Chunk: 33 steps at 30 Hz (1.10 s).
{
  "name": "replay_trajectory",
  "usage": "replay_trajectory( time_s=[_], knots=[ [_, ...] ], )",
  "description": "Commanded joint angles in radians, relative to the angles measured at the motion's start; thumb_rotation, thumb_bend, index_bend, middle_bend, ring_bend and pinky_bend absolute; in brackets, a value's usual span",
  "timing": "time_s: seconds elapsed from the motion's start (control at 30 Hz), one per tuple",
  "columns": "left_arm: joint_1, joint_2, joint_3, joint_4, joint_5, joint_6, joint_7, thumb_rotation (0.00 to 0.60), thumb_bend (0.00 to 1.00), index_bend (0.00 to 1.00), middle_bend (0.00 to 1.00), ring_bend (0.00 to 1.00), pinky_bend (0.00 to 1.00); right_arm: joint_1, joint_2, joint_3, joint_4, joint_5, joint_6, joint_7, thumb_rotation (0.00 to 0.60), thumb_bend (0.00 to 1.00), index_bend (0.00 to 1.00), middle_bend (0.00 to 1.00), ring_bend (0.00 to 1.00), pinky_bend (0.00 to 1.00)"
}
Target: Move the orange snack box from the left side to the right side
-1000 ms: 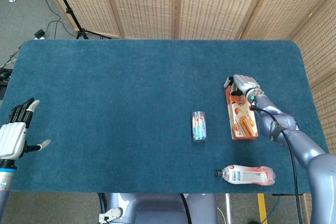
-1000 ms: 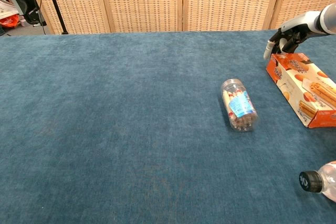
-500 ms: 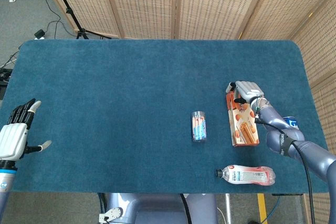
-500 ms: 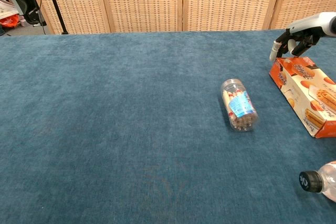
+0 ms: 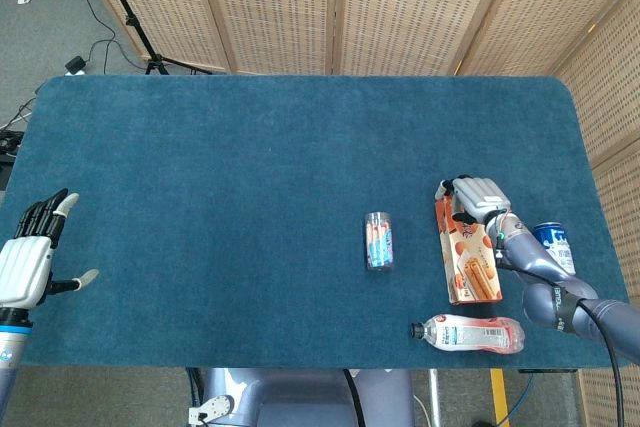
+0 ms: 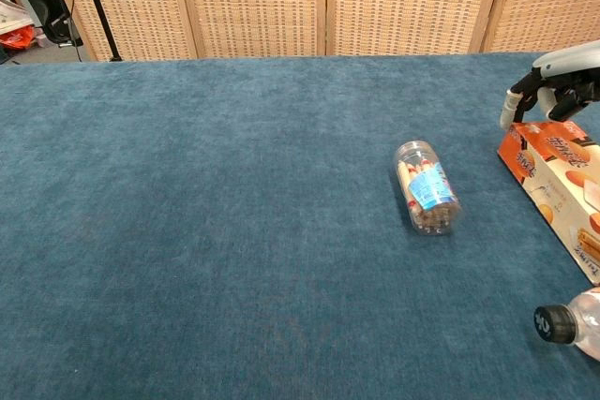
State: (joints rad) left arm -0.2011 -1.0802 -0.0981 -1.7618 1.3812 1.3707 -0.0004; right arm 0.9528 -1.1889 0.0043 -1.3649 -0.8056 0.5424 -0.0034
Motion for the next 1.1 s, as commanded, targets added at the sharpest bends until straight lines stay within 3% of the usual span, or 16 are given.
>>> replay_trajectory(
  time_s=[0.03, 0.2, 0.3, 0.33, 0.37, 0.43, 0.47, 0.6, 0.77, 1.1],
  knots=[
    [0.000, 0.000, 0.001, -0.001, 0.004, 0.002, 0.001, 0.600, 0.01, 0.00, 0.00, 0.00, 0.00, -0.007, 0.029, -0.001, -0.055, 0.004, 0.053, -0.035, 0.600, 1.00, 0.32, 0.29, 0.17, 0.24],
    [0.005, 0.001, 0.003, -0.004, 0.011, 0.011, -0.002, 0.600, 0.01, 0.00, 0.00, 0.00, 0.00, -0.017, 0.056, 0.015, -0.116, 0.005, 0.105, -0.065, 0.600, 1.00, 0.32, 0.28, 0.17, 0.24],
    [0.008, 0.003, 0.004, -0.006, 0.017, 0.017, -0.006, 0.600, 0.01, 0.00, 0.00, 0.00, 0.00, -0.091, 0.052, 0.079, -0.150, -0.141, 0.259, 0.037, 0.600, 0.97, 0.28, 0.21, 0.12, 0.22],
    [0.008, 0.003, 0.005, -0.006, 0.020, 0.017, -0.006, 0.600, 0.01, 0.00, 0.00, 0.00, 0.00, -0.115, 0.050, 0.089, -0.148, -0.198, 0.300, 0.078, 0.600, 0.81, 0.22, 0.16, 0.07, 0.18],
    [0.009, 0.003, 0.007, -0.006, 0.022, 0.017, -0.007, 0.600, 0.01, 0.00, 0.00, 0.00, 0.00, -0.137, 0.049, 0.094, -0.143, -0.249, 0.336, 0.114, 0.600, 0.53, 0.15, 0.10, 0.03, 0.12],
    [0.010, 0.004, 0.008, -0.007, 0.027, 0.020, -0.008, 0.600, 0.01, 0.00, 0.00, 0.00, 0.00, -0.182, 0.053, 0.097, -0.126, -0.351, 0.424, 0.165, 0.600, 0.10, 0.05, 0.02, 0.00, 0.05],
    [0.011, 0.004, 0.009, -0.006, 0.029, 0.023, -0.007, 0.600, 0.00, 0.00, 0.00, 0.00, 0.00, -0.200, 0.052, 0.097, -0.121, -0.384, 0.464, 0.175, 0.600, 0.01, 0.02, 0.00, 0.00, 0.03],
    [0.018, 0.004, 0.011, -0.003, 0.039, 0.037, -0.008, 0.600, 0.00, 0.00, 0.00, 0.00, 0.00, -0.285, 0.046, 0.093, -0.103, -0.498, 0.649, 0.179, 0.600, 0.00, 0.00, 0.00, 0.00, 0.00],
    [0.033, 0.005, 0.026, 0.008, 0.059, 0.054, -0.006, 0.600, 0.00, 0.00, 0.00, 0.00, 0.00, -0.393, 0.029, 0.074, -0.101, -0.570, 0.838, 0.087, 0.600, 0.00, 0.00, 0.00, 0.00, 0.00],
    [0.075, -0.017, 0.041, 0.045, 0.087, 0.126, 0.007, 0.600, 0.00, 0.00, 0.00, 0.00, 0.00, -0.588, -0.031, -0.023, -0.109, -0.653, 1.023, -0.010, 0.600, 0.00, 0.00, 0.00, 0.00, 0.00]
  ],
)
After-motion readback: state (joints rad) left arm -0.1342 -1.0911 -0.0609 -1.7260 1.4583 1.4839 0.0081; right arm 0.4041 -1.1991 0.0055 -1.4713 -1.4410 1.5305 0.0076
